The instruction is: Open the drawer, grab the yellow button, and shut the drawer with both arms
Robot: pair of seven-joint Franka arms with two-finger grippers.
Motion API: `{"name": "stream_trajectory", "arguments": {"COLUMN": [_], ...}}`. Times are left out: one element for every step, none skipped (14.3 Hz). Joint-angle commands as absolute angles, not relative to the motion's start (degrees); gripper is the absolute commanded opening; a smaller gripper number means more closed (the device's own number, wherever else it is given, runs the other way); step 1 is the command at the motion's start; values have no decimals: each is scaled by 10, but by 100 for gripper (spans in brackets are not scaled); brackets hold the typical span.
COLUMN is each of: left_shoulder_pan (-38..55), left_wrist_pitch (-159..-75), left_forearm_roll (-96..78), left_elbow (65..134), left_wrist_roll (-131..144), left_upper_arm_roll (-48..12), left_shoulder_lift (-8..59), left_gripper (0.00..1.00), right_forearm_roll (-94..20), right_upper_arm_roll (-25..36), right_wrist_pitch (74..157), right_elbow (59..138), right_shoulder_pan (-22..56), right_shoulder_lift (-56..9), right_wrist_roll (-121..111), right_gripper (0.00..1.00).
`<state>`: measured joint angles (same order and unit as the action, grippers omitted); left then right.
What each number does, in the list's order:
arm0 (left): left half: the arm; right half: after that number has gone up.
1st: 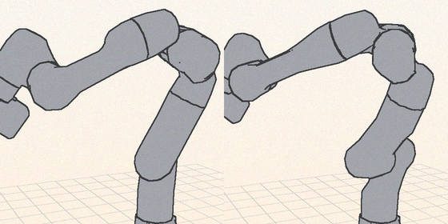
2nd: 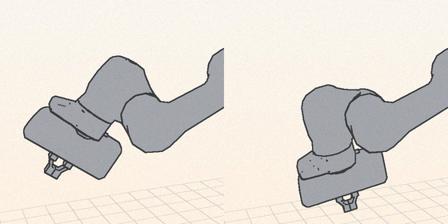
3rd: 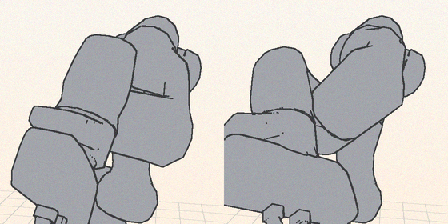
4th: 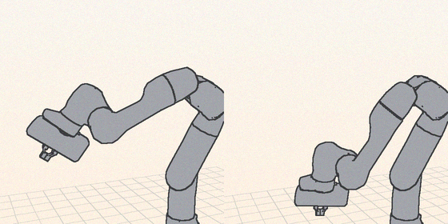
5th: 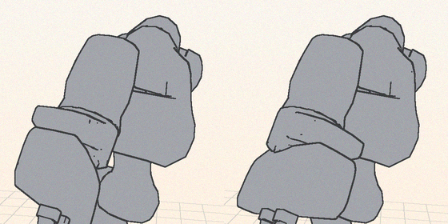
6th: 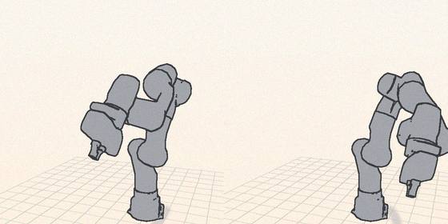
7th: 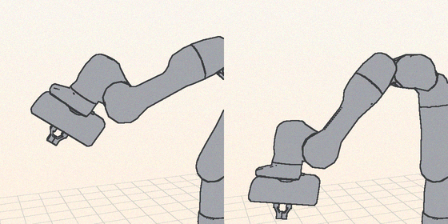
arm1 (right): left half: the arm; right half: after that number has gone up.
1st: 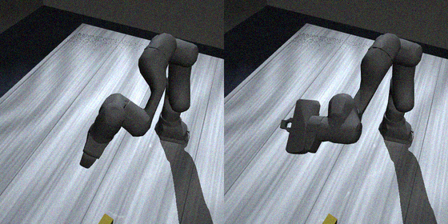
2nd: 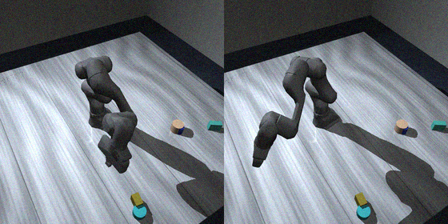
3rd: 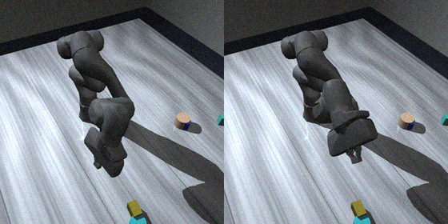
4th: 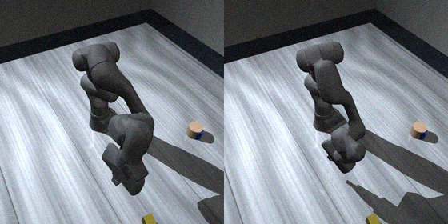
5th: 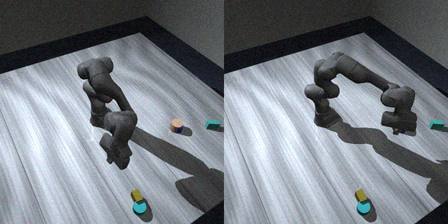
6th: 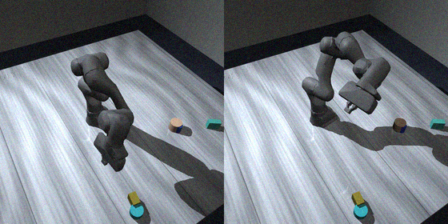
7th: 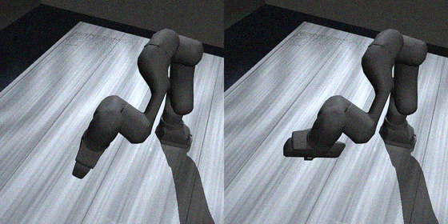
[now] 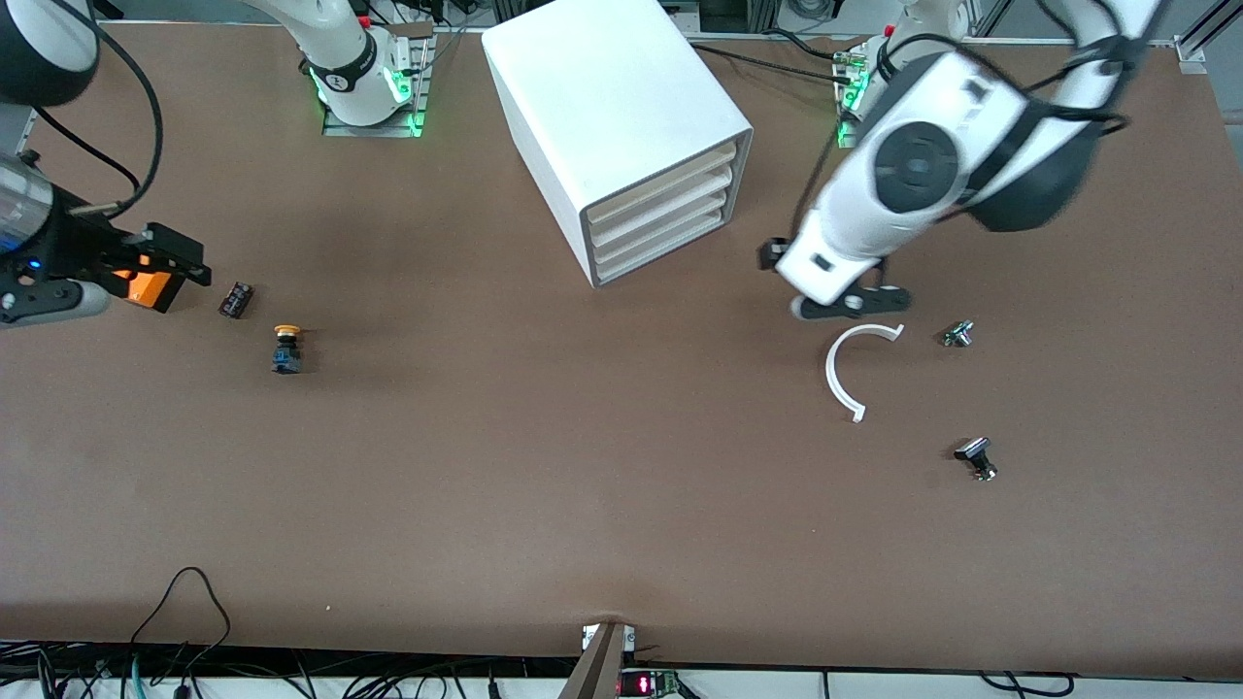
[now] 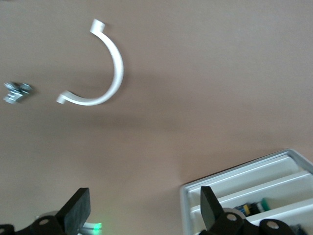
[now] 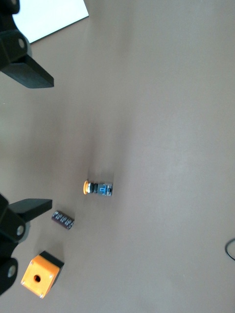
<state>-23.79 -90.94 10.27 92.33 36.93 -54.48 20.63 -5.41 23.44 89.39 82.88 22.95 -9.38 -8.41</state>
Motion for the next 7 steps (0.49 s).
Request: {"name": "stream_trajectory", "arguments": {"left_shoulder_pan": [-299, -321, -344, -360, -369, -380, -387], "left_wrist_pitch": [-849, -842, -827, -806, -783, -769, -769], "left_forearm_roll": [113, 113, 113, 113, 113, 113, 112], "left_elbow": [850, 833, 818, 802, 787, 776, 774], "left_wrist_roll": [246, 197, 157, 127, 102, 77, 34], "left_upper_arm_roll": [-551, -551, -555, -555, -555, -553, -542], "left_shoulder_lift": [205, 204, 202, 201, 201, 201, 184], "left_gripper": [99, 99, 99, 99, 99, 99, 99], "right_forearm_roll": [-42, -42, -42, -44, -44, -40, -21], "right_upper_arm_roll": [236, 236, 235, 229, 195, 124, 53], "right_wrist_pitch": [861, 862, 861, 859, 851, 844, 847], "right_elbow": [784, 783, 782, 783, 783, 783, 783], "right_shoulder_pan": [238, 241, 241, 234, 206, 142, 90], "right_shoulder_lift": [-103, -101, -97, -92, -91, -89, -81], "right_wrist_roll": [-70, -67, -55, -34, -20, -8, 7], "right_gripper": [100, 100, 100, 100, 100, 100, 100]}}
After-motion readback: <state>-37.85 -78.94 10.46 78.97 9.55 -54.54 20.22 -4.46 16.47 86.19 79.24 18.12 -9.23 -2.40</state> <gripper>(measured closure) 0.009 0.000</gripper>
